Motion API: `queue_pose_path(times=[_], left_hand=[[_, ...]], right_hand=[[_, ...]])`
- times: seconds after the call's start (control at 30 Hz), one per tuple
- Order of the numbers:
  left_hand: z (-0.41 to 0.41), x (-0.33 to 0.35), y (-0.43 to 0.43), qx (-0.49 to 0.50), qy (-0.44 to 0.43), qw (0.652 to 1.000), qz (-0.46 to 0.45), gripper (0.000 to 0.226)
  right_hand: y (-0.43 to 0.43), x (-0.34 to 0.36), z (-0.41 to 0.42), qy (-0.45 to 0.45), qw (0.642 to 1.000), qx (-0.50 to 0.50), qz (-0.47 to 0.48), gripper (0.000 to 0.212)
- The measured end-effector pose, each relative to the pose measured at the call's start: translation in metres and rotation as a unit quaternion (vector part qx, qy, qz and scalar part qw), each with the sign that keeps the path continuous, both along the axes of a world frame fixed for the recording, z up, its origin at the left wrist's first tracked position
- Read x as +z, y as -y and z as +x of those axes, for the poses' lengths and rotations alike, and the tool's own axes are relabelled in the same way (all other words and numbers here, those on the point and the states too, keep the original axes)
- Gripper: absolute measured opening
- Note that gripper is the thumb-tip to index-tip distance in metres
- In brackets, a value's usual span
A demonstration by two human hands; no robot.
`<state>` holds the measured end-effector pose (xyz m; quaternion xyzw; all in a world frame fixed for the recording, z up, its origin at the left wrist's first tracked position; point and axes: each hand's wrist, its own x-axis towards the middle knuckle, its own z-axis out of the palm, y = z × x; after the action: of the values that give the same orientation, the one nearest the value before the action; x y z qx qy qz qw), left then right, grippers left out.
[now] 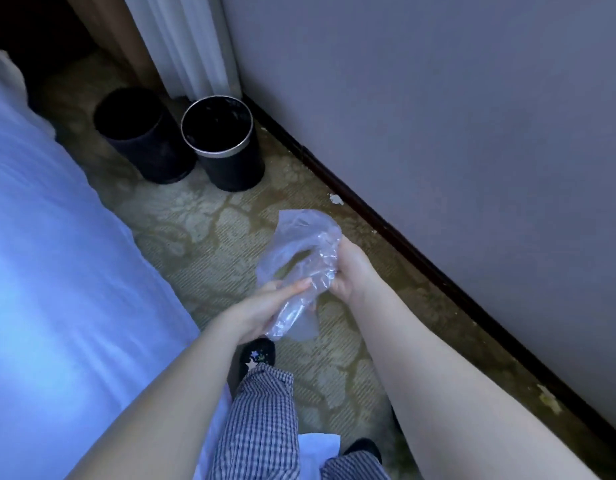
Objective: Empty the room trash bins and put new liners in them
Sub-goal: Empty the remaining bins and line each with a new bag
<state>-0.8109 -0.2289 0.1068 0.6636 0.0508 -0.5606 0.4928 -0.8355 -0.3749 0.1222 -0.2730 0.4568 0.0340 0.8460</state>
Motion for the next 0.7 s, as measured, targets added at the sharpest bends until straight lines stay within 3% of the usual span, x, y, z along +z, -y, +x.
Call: queue_pose_path(times=[0.27,0.5,0.7], left_hand=[[0.073,0.064,-0.032,0.018,0.036,0.999,-0.011,0.015],[0.182,0.097,-0.065,0.137,0.086,0.986,0.036,0.029],[0.243,0.116,-0.078,0.103,0.123,0.987,0.028,0.03]], right_hand=[[-0.024,0.063,0.069,-0.006,0.998,-0.029,-0.057,0.02],[-0.065,0.084,0.142,-0.028,0.984,0.097,-0.147,0.027],[-0.101,0.104,0.2,0.006,0.971,0.19,-0.146,0.016]])
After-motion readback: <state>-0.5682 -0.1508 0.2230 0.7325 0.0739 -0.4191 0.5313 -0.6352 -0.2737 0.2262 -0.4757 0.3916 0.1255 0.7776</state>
